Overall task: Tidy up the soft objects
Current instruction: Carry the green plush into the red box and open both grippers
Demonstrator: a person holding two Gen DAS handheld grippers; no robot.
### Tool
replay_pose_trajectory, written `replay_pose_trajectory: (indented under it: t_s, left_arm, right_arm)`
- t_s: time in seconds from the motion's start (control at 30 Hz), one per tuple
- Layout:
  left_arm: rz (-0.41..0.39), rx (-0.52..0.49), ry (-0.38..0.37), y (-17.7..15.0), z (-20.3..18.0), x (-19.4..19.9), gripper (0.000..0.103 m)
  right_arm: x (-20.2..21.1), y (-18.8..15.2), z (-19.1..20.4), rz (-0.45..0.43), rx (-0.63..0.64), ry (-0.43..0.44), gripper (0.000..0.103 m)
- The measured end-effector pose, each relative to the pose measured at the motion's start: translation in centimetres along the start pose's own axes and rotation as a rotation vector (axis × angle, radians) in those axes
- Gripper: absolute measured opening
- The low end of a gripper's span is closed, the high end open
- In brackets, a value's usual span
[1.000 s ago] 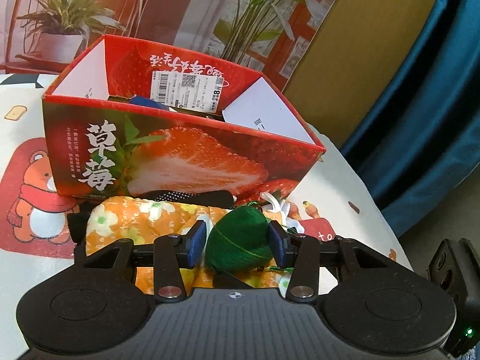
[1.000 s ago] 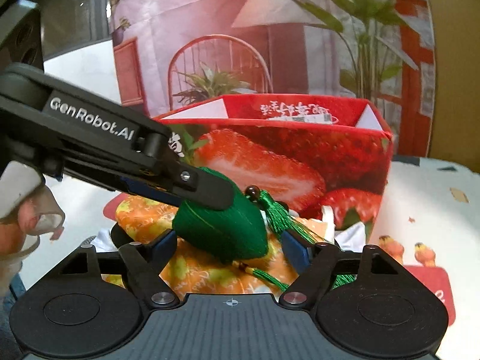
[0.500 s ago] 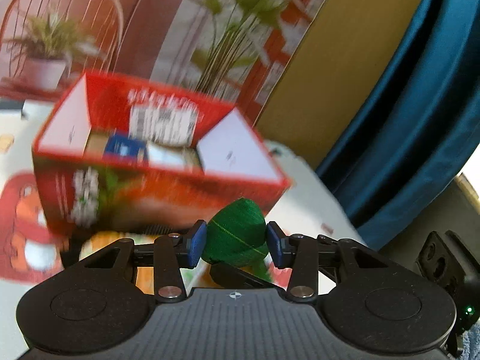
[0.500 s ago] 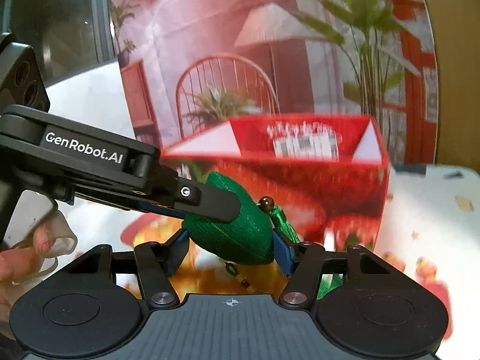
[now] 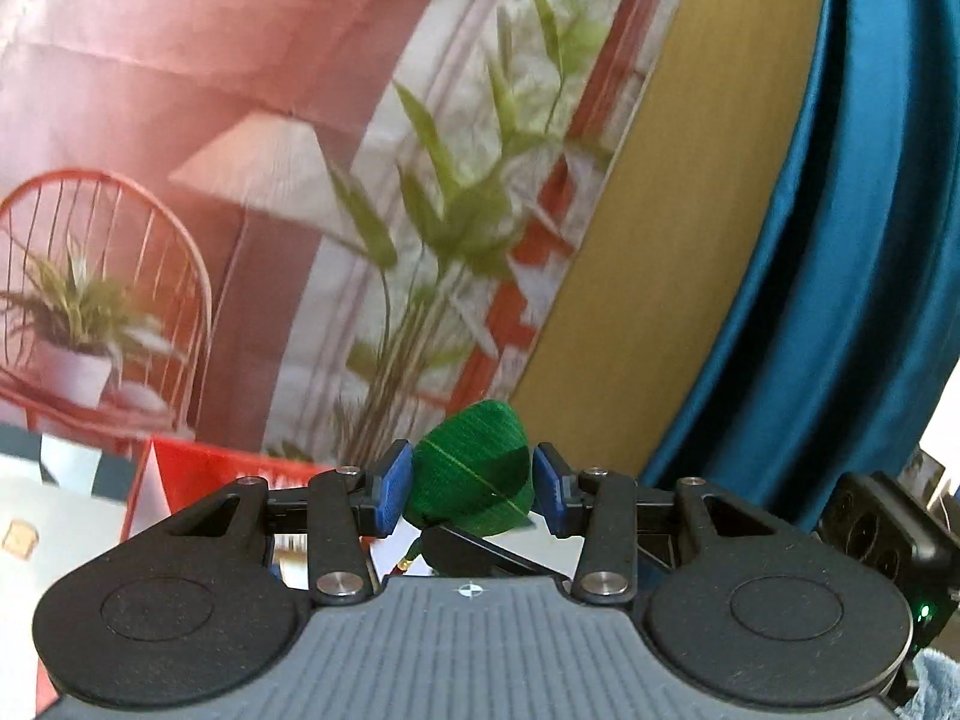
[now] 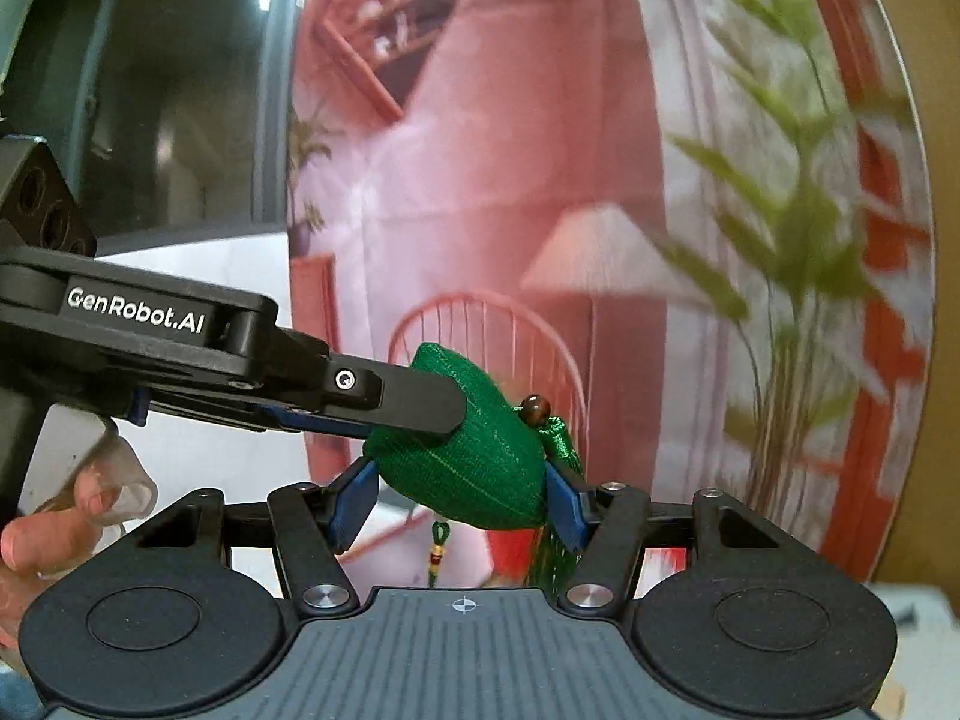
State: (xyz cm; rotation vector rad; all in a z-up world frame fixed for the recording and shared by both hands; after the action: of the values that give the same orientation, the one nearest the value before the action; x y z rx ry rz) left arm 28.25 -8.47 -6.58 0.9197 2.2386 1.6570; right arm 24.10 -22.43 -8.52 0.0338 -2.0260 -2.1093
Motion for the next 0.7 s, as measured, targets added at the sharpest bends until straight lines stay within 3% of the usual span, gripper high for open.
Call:
replay_pose_trajectory:
  t_s: [0.13,0.33,0.7]
  left_arm:
    - [-0.013,-0.010,0.009,0.8,0.2,-1.5,0.045]
    - [0.046,-0.006,0.015,0.2,1.2,-4.9,0.045]
    - [0.252,0.040,0.061,-7.1,4.4,-10.1,0.045]
  right_arm:
    - [-1.8,1.4,-0.8,-0.018,0.032,-0.008,0.056]
    - [-3.5,0.0,-2.6,0.023,0.021,-0.034,0.057]
    - [-5.5,-8.5,-5.6,0.177,-0.108,-0.052,0.057]
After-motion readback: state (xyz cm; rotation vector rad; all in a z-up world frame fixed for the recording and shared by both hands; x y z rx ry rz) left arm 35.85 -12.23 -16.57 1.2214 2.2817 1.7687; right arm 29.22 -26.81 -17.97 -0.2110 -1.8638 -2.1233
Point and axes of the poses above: each gripper's, at about its wrist camera, not at the fingertips, and x roughly against the way its jaws point, z to its left, y to its top, the point moved 8 cm from there along -x, roughly the way its jaws point, and after that the axes turned 3 degrees about -z, right-handed, at the moved point
